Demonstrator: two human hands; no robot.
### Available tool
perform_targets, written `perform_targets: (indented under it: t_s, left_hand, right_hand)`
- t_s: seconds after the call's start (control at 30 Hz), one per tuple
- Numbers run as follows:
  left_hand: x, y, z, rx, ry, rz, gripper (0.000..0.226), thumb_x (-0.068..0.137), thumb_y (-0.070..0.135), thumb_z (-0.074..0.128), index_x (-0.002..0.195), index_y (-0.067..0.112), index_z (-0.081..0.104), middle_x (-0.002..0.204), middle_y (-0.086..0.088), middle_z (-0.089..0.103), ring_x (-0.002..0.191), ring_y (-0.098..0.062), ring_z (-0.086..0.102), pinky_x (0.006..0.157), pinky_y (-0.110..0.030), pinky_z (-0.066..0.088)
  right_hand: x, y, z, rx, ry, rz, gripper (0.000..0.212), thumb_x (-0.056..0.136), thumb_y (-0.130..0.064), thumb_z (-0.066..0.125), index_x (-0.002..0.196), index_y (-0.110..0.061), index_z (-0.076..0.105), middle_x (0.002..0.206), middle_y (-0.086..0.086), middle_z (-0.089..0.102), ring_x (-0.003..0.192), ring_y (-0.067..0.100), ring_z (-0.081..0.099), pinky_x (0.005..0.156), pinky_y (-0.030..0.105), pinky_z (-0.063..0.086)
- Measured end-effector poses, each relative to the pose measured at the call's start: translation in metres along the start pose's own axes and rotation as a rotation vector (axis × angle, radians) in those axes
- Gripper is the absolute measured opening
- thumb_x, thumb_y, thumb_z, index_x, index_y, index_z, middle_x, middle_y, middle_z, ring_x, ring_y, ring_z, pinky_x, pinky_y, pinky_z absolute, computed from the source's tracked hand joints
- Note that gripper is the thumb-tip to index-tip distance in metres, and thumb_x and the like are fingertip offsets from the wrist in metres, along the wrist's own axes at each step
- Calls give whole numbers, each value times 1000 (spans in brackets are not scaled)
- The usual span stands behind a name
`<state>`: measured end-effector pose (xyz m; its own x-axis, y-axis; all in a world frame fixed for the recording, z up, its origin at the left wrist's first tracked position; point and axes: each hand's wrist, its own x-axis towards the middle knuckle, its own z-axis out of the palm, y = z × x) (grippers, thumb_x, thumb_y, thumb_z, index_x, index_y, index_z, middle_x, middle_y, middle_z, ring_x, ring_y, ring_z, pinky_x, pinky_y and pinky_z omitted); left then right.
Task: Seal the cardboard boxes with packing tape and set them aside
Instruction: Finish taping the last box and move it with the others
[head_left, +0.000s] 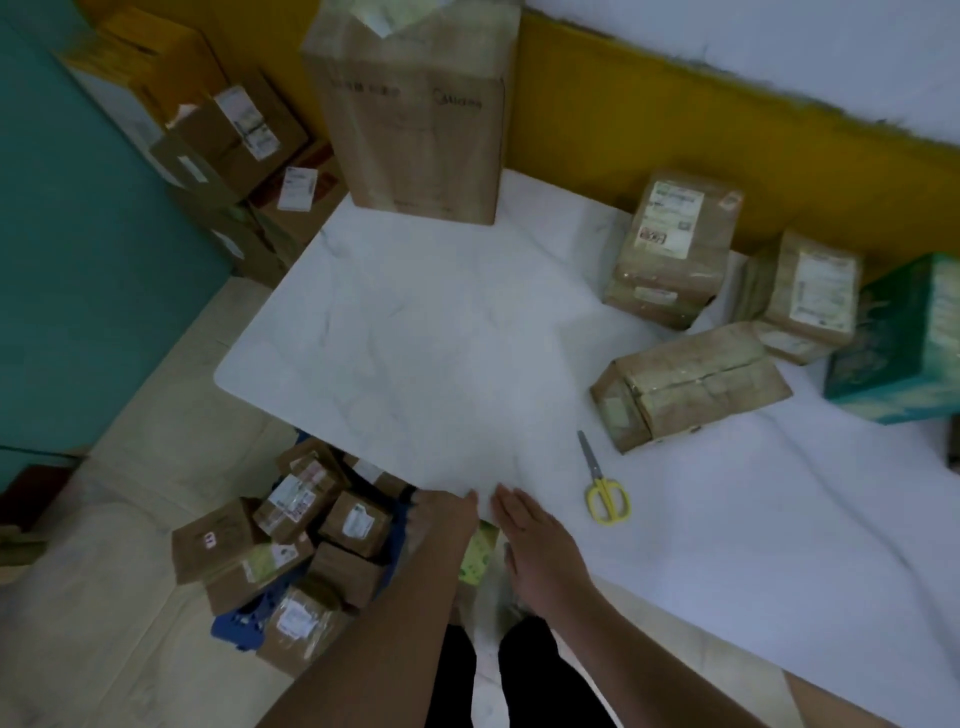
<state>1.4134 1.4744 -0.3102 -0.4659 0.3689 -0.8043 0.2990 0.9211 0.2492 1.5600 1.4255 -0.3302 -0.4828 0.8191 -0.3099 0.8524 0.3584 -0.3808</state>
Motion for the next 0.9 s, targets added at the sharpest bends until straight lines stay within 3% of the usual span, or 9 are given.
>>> perform_targets:
  t_s: [0.1,0.2,0.27,0.33,0.4,0.53,0.6,0.7,0.9]
  left_hand:
    - [-33,34,-19,-2,216,12,56,93,29,51,137,1,29,141,-20,34,128,-36,37,103,-43,36]
    - [-61,74,-19,-42,195,393,26,92,14,49,117,7,48,126,-15,48,112,-32,50,89,-39,43]
    - [-82,105,-13,-39,140,539,22,94,12,47,113,7,57,120,-15,58,106,-31,58,82,-33,45]
    - [-107,136,1,-68,128,549,27,97,14,45,112,1,64,116,-18,65,108,-33,60,82,-31,46]
    - [-132,165,21,-89,89,501,33,98,15,43,110,-5,67,115,-22,66,111,-35,61,88,-33,47]
    - [-156,206,76,22,-10,490,42,102,20,34,132,-3,54,137,-20,54,128,-33,50,105,-34,39]
    - [-152,218,97,115,-9,501,45,104,20,31,143,0,42,148,-17,43,136,-29,42,111,-32,31]
    - [-141,228,113,218,-4,453,45,105,19,31,146,1,36,151,-15,40,138,-27,40,111,-30,28]
    - [-133,231,119,220,45,360,45,101,21,41,139,-3,43,140,-20,50,127,-33,50,106,-36,40]
  right_hand:
    - [12,4,-39,0,49,54,40,89,-15,54,128,-12,61,146,2,49,123,27,54,95,37,50]
    - [8,18,-91,-22,321,150,28,79,-11,68,106,-16,74,125,1,67,105,21,67,83,32,57]
    - [-4,38,-124,-29,489,210,28,80,-10,63,106,-12,74,116,5,70,102,23,68,83,33,57]
    - [-14,68,-154,-34,611,298,35,83,-11,54,113,-5,70,116,12,69,103,30,67,85,37,55]
    - [-20,104,-179,6,670,438,39,86,-5,60,125,-1,63,128,17,63,115,33,61,90,40,52]
    - [-12,182,-209,39,485,657,57,98,-10,42,153,-5,25,159,14,24,146,31,26,120,38,24]
    - [0,212,-216,199,361,736,63,100,-21,42,155,-5,14,160,15,21,146,30,25,120,37,21]
    - [9,239,-223,427,304,758,63,96,-35,55,147,-6,31,143,15,47,129,29,47,106,31,33]
    - [23,264,-239,499,179,756,57,85,-38,71,131,-10,52,129,9,60,120,25,56,95,24,38]
